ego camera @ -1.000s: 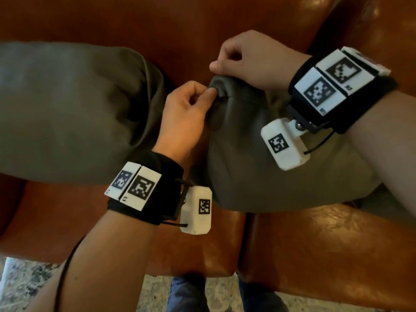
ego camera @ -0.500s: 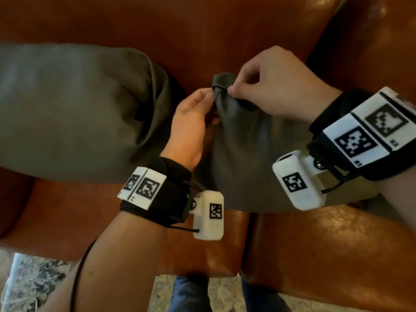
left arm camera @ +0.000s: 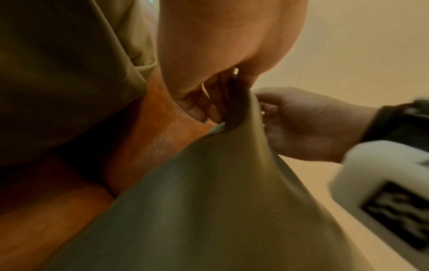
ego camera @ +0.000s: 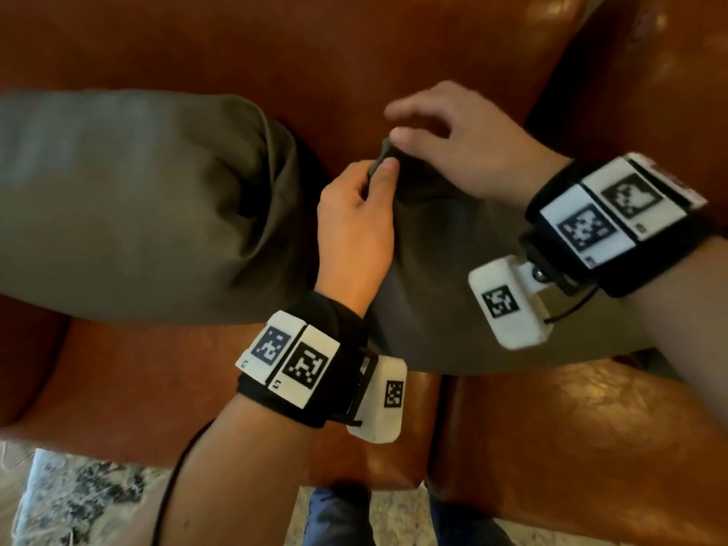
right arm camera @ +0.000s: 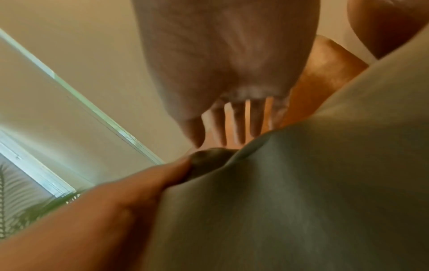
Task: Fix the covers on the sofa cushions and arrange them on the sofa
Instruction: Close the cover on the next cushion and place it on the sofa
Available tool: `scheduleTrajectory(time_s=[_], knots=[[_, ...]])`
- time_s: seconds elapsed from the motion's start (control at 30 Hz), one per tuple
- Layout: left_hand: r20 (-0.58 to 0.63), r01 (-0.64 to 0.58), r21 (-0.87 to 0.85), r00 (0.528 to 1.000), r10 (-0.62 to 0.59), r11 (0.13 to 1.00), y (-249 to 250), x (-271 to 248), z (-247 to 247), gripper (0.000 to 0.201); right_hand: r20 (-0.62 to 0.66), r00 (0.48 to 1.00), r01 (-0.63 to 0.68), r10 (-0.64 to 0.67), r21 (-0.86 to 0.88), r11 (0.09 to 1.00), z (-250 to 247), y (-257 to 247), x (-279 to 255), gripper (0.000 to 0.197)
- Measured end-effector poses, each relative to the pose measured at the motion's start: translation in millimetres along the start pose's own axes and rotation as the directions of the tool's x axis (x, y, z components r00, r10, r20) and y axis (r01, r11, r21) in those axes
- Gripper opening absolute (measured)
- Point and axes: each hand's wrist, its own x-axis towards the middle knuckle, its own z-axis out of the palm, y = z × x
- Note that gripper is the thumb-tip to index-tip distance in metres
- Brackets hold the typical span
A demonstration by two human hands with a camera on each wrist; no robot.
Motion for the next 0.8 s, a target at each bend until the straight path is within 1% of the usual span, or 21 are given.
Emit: scheduleTrajectory(time_s=[0.03, 0.07, 0.1, 0.13, 0.2, 0.3, 0.33, 0.43, 0.5, 0.57, 0.63, 0.67, 0.73, 0.77, 0.8], knots=[[-0.008, 0.001, 0.0, 1.0, -0.001, 1.0, -0.5, -1.4, 0.1, 0.037, 0.089, 0.996, 0.008, -0.008, -0.003, 1.0, 0.5, 0.5, 5.8, 0.027], [-0.02, -0.001, 0.003, 1.0, 0.001, 1.0, -0.9, -2.3, 0.1, 0.038, 0.147, 0.989, 0.019, -0.021, 0.014, 1.0, 1.8, 0.7, 10.5, 0.026], [-0.037, -0.006, 0.014, 0.999, 0.007, 1.0, -1.2, -2.8, -0.1, 0.038, 0.162, 0.986, 0.031, -0.036, 0.033, 0.999, 3.3, 1.0, 14.5, 0.025], [-0.062, -0.015, 0.037, 0.998, 0.017, 0.999, -0.8, -2.8, -0.3, 0.037, 0.142, 0.989, 0.039, -0.045, 0.048, 0.998, 5.4, 0.8, 17.4, 0.023], [-0.121, -0.043, 0.107, 0.991, 0.056, 0.993, -1.9, -1.7, 0.5, 0.032, 0.048, 0.998, 0.033, -0.037, 0.077, 0.997, 12.1, -0.2, 18.3, 0.019], [-0.222, -0.079, 0.212, 0.967, 0.127, 0.974, -2.0, -2.7, 3.4, 0.017, -0.098, 0.995, 0.015, 0.001, 0.155, 0.988, 20.0, -0.9, 11.4, 0.016], [-0.241, -0.088, 0.236, 0.96, 0.146, 0.968, -0.5, -4.9, 4.6, 0.018, -0.142, 0.99, 0.003, 0.021, 0.17, 0.986, 19.1, 0.2, 6.2, 0.017], [-0.238, -0.159, 0.335, 0.939, 0.247, 0.929, 4.7, -16.3, 6.8, 0.038, -0.245, 0.967, -0.034, 0.074, 0.162, 0.986, 4.8, 13.7, -21.8, 0.022], [-0.203, -0.239, 0.417, 0.916, 0.347, 0.877, 9.5, -27.0, 9.3, 0.039, -0.304, 0.946, -0.06, 0.11, 0.167, 0.984, -7.9, 32.4, -49.9, 0.022], [-0.159, -0.31, 0.468, 0.891, 0.424, 0.827, 15.1, -37.5, 15.4, 0.031, -0.376, 0.909, -0.128, 0.18, 0.159, 0.979, -17.7, 56.5, -81.4, 0.021], [-0.085, -0.377, 0.455, 0.883, 0.461, 0.807, 22.1, -48.0, 33.0, 0.023, -0.473, 0.837, -0.229, 0.276, 0.156, 0.961, -27.4, 85.4, -115.8, 0.02], [-0.035, -0.407, 0.425, 0.885, 0.464, 0.808, 25.3, -52.7, 46.7, 0.02, -0.517, 0.79, -0.279, 0.33, 0.177, 0.944, -32.8, 101.2, -133.1, 0.021], [0.092, -0.435, 0.376, 0.896, 0.434, 0.819, 29.2, -60.0, 78.3, 0.017, -0.568, 0.692, -0.366, 0.446, 0.256, 0.895, -40.1, 133.6, -163.3, 0.021], [0.174, -0.437, 0.371, 0.899, 0.402, 0.819, 29.7, -62.3, 95.4, 0.014, -0.564, 0.658, -0.403, 0.499, 0.295, 0.866, -41.2, 151.4, -175.3, 0.022], [0.264, -0.444, 0.381, 0.893, 0.364, 0.811, 29.9, -64.3, 112.1, 0.01, -0.537, 0.644, -0.44, 0.544, 0.322, 0.838, -40.8, 167.7, -184.9, 0.023]])
